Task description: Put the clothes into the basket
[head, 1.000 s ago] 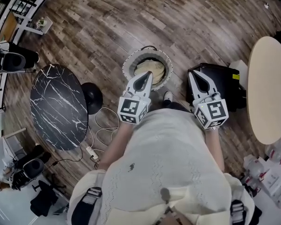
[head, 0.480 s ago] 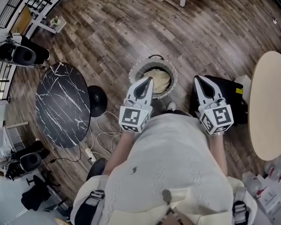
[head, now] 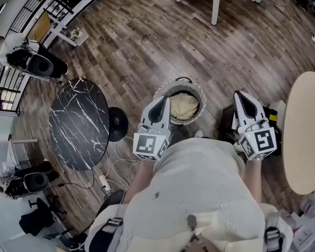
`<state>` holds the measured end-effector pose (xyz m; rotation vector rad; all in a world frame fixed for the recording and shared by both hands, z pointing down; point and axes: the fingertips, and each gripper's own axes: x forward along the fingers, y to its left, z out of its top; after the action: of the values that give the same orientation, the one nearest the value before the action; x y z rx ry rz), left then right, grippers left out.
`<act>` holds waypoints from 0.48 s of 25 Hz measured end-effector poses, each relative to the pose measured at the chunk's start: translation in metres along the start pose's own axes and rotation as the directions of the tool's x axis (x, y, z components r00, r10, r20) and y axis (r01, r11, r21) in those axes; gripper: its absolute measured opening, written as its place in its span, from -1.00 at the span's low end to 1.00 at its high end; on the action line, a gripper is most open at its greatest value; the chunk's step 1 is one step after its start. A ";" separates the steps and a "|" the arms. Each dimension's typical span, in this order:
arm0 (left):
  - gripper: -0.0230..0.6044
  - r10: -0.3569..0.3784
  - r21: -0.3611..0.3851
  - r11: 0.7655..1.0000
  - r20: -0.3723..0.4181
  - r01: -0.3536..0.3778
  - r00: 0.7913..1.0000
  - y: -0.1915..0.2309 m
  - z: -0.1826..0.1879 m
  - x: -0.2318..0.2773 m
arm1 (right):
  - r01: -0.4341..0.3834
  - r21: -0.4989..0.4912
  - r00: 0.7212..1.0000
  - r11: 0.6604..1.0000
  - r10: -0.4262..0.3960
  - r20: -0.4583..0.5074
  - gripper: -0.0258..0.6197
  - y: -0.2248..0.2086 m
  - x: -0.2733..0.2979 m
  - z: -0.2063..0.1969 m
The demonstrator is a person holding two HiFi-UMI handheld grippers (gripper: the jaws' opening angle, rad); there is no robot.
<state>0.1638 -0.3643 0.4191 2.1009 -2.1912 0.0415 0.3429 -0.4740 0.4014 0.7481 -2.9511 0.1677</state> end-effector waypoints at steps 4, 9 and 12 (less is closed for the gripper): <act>-0.86 0.028 -0.016 0.999 0.024 -0.027 0.999 0.004 0.008 -0.009 | 0.029 -0.017 0.998 0.999 -0.028 0.049 -0.90 -0.011 -0.012 0.019; -0.86 0.057 -0.028 0.998 0.048 -0.056 0.997 0.008 0.015 -0.011 | 0.033 -0.010 0.995 0.999 -0.032 0.091 -0.90 -0.013 -0.023 0.030; -0.86 0.060 -0.029 0.998 0.054 -0.058 0.997 0.008 0.016 -0.008 | 0.014 0.011 0.995 1.000 -0.015 0.098 -0.90 -0.013 -0.025 0.027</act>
<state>0.1555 -0.3570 0.4025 2.0468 -2.2711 -0.0424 0.3697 -0.4767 0.3730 0.8013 -3.0388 0.1500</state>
